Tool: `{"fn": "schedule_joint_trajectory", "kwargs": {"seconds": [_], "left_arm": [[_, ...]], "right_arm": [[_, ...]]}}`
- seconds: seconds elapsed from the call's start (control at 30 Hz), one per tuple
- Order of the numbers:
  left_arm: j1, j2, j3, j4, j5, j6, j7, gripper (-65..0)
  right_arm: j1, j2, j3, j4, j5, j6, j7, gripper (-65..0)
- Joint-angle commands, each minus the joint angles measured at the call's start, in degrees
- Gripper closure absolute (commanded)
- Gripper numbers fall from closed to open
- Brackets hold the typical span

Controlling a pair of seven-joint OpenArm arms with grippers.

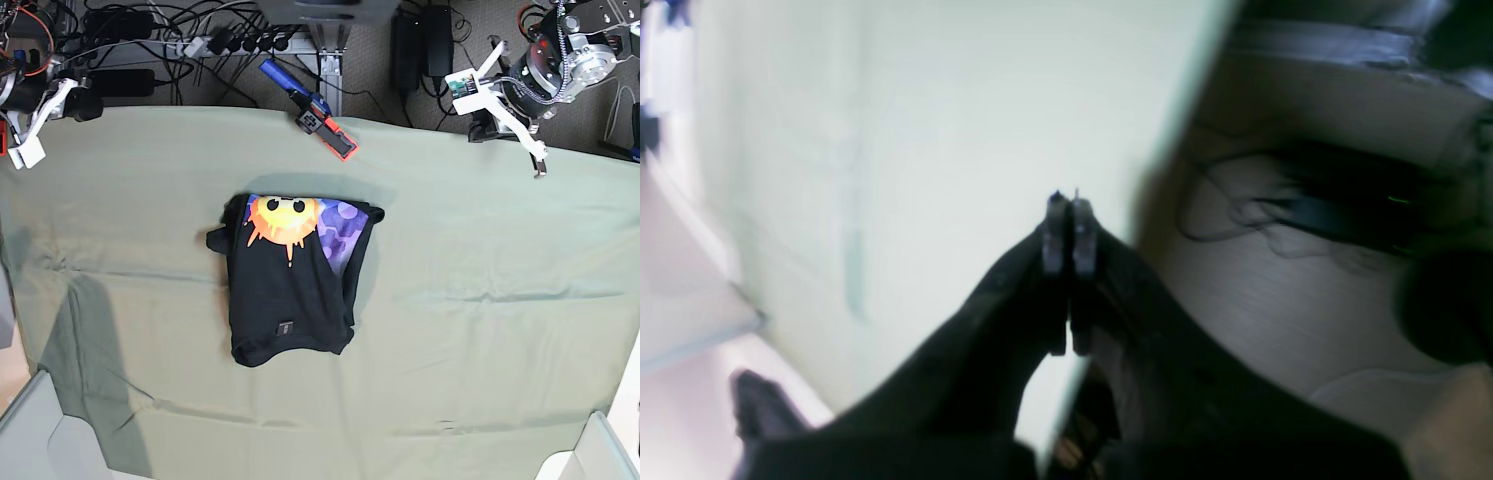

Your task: Fold the T-shirt properly

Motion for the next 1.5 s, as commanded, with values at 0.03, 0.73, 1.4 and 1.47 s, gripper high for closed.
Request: {"fn": "schedule_joint_trajectory", "kwargs": {"seconds": [0.03, 0.73, 1.4, 1.47], "left_arm": [[3.2, -1.0, -0.3, 1.0, -0.2, -1.0, -0.3, 0.0], [10.7, 16.1, -0.3, -41.4, -25.6, -16.5, -1.2, 0.0], [-13.3, 49.5, -10.1, -99.8, -37.9, -20.5, -8.0, 0.0], [-14.9, 50.9, -14.3, -102.9, -38.7, -20.5, -11.2, 0.0]], "right_arm": [[-2.8, 1.1, 2.4, 0.7, 1.3, 4.7, 0.4, 0.0], [-17.4, 0.9, -7.5, -13.3, -8.8, 3.8, 3.4, 0.0], [17.2, -10.9, -37.0, -63.5, -37.6, -3.7, 31.8, 0.0], [19.4, -12.6, -37.0, -66.2, -38.3, -3.7, 35.0, 0.0]]}}
